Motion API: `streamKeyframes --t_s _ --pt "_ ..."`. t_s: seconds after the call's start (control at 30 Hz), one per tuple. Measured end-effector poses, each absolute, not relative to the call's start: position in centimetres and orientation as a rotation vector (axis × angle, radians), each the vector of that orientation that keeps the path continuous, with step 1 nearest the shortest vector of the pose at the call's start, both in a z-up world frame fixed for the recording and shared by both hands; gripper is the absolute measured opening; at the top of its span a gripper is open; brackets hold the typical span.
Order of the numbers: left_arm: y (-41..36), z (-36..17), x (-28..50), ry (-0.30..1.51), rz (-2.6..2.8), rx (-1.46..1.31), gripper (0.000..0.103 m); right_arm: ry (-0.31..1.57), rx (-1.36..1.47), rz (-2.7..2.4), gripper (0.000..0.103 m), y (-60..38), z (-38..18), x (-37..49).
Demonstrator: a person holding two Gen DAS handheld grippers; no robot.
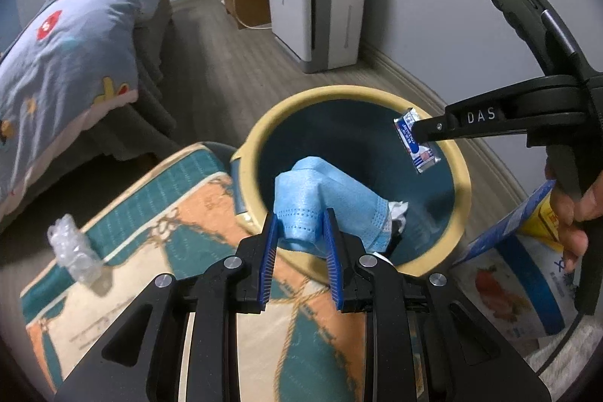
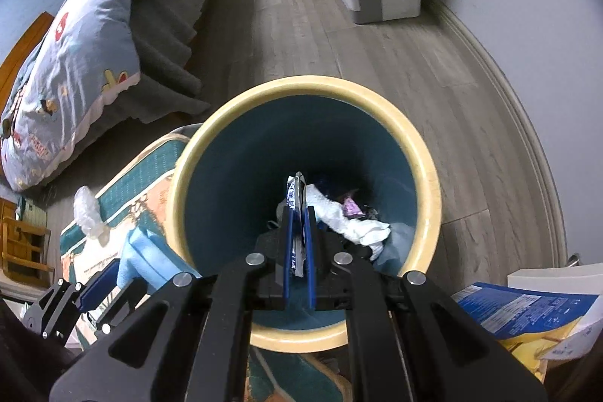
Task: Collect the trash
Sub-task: 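Carry both items over the bin and open both tools to drop them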
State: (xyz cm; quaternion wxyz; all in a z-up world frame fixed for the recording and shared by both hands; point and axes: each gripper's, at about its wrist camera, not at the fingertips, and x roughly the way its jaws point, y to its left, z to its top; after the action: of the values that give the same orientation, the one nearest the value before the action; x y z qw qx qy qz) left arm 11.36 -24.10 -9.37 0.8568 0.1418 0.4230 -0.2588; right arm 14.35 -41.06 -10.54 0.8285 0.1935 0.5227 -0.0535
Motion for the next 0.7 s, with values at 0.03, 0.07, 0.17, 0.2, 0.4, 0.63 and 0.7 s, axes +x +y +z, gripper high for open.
streamKeyframes --t_s 0.03,0.07,0.17,0.2,0.4,0.63,0.7 --pt "-24.5 -9.6 11.5 0.891 -0.546 0.300 0.026 1.111 0.414 -0.117 0.006 -41.3 -10.7 14.4" --pt "-24.8 -9.8 11.6 0.893 -0.548 0.301 0.026 1.113 0.417 -0.121 0.006 -41.5 -10.8 14.5" --pt "-25.6 -10.4 12.1 0.900 -0.556 0.304 0.026 1.115 0.428 -0.124 0.006 -42.0 -11.1 14.6" --pt "-25.7 -10.5 12.1 0.902 -0.557 0.304 0.026 1.114 0.428 -0.125 0.006 -42.0 -11.1 14.6" --pt "-26.5 -11.2 12.7 0.904 -0.555 0.300 0.026 1.106 0.432 -0.123 0.006 -42.2 -11.3 14.8" --pt "-26.2 -10.9 12.8 0.889 -0.546 0.263 0.031 1.081 0.419 -0.138 0.008 -41.9 -11.0 14.7" --pt "-26.0 -10.9 12.9 0.890 -0.542 0.259 0.039 1.079 0.414 -0.146 0.011 -41.8 -10.9 14.6"
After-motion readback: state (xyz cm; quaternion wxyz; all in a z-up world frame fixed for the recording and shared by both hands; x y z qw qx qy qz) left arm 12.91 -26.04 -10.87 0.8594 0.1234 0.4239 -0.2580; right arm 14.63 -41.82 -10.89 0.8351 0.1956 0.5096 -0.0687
